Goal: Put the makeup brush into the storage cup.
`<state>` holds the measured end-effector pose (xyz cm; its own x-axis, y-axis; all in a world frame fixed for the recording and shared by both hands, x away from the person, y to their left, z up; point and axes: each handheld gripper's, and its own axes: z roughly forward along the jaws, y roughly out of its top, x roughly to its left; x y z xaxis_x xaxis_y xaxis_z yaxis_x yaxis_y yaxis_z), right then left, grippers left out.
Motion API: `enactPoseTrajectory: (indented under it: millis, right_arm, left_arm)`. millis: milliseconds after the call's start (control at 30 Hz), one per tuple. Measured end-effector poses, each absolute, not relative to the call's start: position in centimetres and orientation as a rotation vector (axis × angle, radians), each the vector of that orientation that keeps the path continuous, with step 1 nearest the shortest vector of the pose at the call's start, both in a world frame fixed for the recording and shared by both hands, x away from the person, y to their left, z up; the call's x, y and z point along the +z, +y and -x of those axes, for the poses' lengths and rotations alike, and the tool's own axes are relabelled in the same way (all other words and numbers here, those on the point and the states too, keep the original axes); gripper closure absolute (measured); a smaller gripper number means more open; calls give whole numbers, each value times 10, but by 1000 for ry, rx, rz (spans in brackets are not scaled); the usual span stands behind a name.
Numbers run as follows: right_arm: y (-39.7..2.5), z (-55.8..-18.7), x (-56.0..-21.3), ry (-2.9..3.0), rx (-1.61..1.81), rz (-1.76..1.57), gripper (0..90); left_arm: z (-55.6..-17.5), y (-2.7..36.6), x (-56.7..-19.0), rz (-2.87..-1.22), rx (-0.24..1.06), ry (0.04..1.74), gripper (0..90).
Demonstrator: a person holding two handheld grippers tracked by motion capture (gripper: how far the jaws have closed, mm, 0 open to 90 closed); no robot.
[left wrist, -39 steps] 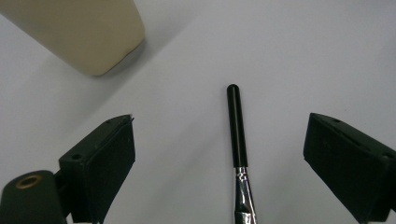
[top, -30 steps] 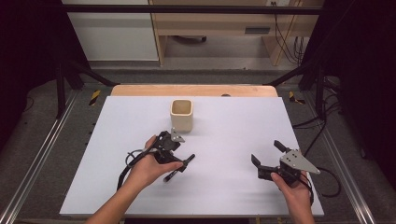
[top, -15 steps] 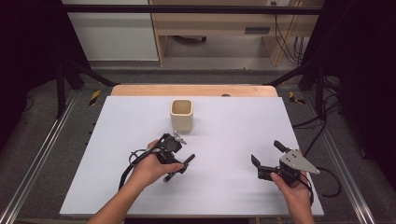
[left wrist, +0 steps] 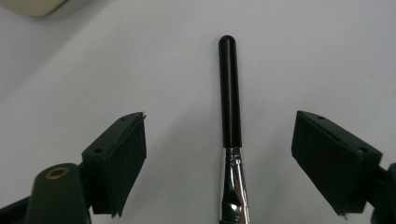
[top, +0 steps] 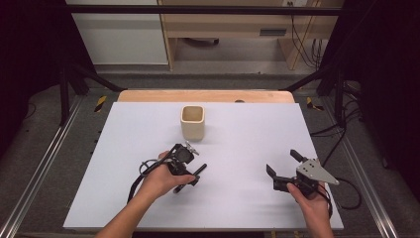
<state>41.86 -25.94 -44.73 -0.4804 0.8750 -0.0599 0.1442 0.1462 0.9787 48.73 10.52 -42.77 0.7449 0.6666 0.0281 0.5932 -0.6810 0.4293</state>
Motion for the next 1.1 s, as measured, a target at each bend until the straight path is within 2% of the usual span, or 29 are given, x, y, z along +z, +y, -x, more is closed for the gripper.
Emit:
enactPoseTrajectory:
  millis: [667,1100]
  right_arm:
    - [-259,-419,-448,1758,1381,-975,31]
    - [-257,-419,-448,1771,1375,-972,33]
  left_arm:
    - [-484,103,-440,-2618,190,967,434]
    - [-485,104,-441,-2630,178,963,521]
